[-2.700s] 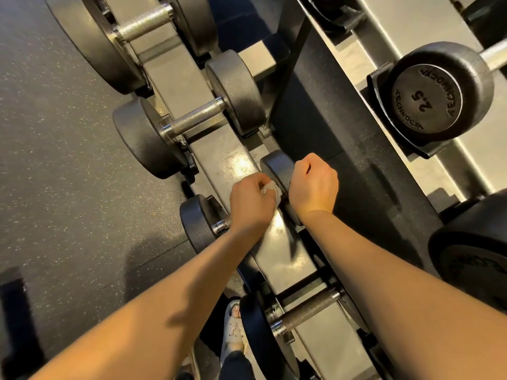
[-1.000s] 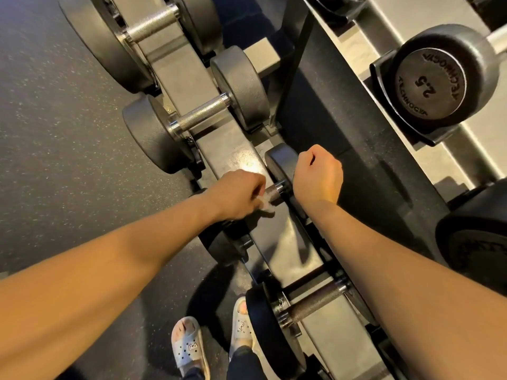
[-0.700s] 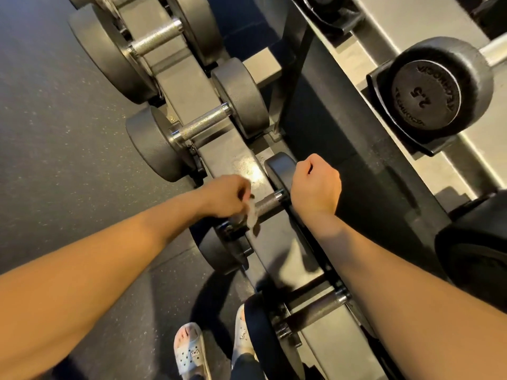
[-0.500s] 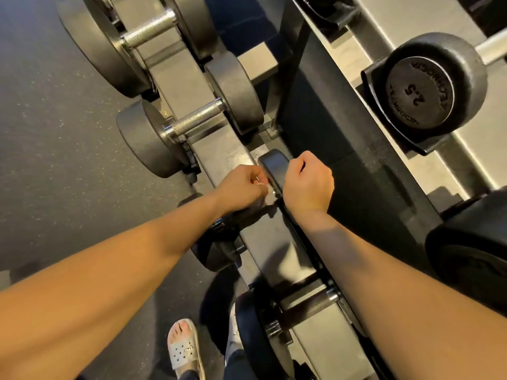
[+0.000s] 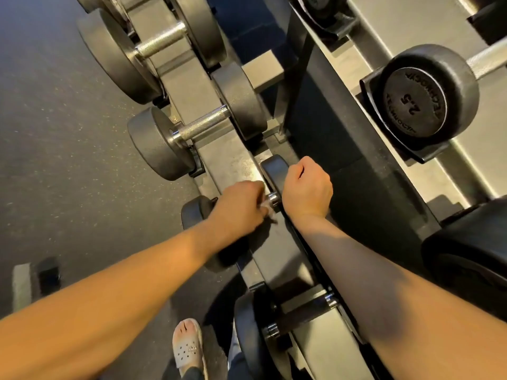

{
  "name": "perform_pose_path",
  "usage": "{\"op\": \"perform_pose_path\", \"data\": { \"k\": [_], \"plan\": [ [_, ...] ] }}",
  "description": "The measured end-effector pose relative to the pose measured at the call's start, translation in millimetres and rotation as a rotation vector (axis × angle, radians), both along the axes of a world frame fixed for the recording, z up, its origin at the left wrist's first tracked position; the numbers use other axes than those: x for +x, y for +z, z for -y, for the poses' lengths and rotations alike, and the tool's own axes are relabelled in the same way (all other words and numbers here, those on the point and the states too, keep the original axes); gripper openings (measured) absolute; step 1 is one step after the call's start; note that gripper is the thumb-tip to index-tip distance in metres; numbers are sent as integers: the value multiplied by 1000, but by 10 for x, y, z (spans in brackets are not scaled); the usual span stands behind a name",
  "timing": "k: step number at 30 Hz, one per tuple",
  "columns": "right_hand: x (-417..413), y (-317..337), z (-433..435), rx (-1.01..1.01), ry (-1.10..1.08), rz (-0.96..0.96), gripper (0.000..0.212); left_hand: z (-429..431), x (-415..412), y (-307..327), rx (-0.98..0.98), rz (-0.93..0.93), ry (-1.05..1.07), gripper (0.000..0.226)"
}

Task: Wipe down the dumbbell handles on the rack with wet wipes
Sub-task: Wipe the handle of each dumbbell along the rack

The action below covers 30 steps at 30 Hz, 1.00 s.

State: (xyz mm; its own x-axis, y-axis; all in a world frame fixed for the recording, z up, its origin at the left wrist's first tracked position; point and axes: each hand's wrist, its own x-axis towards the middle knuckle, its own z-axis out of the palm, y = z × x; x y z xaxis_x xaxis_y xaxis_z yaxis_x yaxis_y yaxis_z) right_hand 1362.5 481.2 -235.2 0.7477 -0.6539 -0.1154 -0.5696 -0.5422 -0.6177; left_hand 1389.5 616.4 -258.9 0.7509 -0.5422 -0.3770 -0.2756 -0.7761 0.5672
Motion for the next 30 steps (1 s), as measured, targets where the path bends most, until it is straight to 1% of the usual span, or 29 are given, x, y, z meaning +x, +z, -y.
{"op": "perform_pose_path", "data": {
  "k": [1, 2, 3, 5, 7, 9, 11, 12, 13, 14, 15, 17, 19, 21, 23, 25, 27, 29, 30],
  "plan": [
    [-1, 6, -2, -3, 1, 1, 31, 63, -92, -37, -57, 89, -10, 12],
    [-3, 9, -5, -3, 2, 6, 31, 104, -179, -94, -62, 176, -45, 12],
    [-5, 7, -3, -1, 3, 12, 30, 117, -241, -139, -27, 243, -88, 17],
    [-12, 3, 7, 8, 12, 18, 30, 75, -302, -201, 112, 335, -152, 26],
    [-13, -9, 21, 19, 20, 15, 29, -21, -339, -182, 290, 401, -188, 26],
    [-15, -22, 33, 25, 23, 19, 30, -106, -398, -108, 508, 398, -290, 20],
    [-12, -26, 35, 24, 24, 13, 29, -158, -420, -14, 652, 352, -393, 17],
    [-10, -29, 36, 21, 25, 8, 29, -175, -385, 36, 662, 352, -409, 16],
    [-6, -32, 37, 18, 26, 6, 29, -181, -323, 76, 630, 363, -394, 16],
    [-2, -35, 41, 19, 23, 7, 29, -170, -233, 93, 558, 363, -341, 17],
    [3, -38, 43, 21, 19, 6, 29, -138, -132, 120, 450, 319, -245, 17],
    [6, -42, 46, 21, 10, 8, 28, -11, 35, 140, 167, 132, 2, 18],
    [7, -42, 45, 11, 10, 5, 28, 149, 132, 77, -104, -32, 249, 10],
    [7, -50, 44, 3, 17, 8, 28, 227, 180, -38, -229, -198, 397, 14],
    [0, -58, 44, -3, 27, 19, 28, 187, 212, -157, -231, -339, 396, 26],
    [-4, -68, 44, -7, 34, 23, 28, 69, 273, -231, -155, -368, 283, 28],
    [-7, -75, 41, -8, 36, 24, 28, -69, 354, -256, -10, -330, 111, 22],
    [-7, -77, 47, -5, 34, 23, 29, -185, 414, -218, 211, -247, -103, 16],
    [-7, -75, 51, 0, 33, 20, 29, -213, 420, -170, 327, -200, -216, 17]
  ]
}}
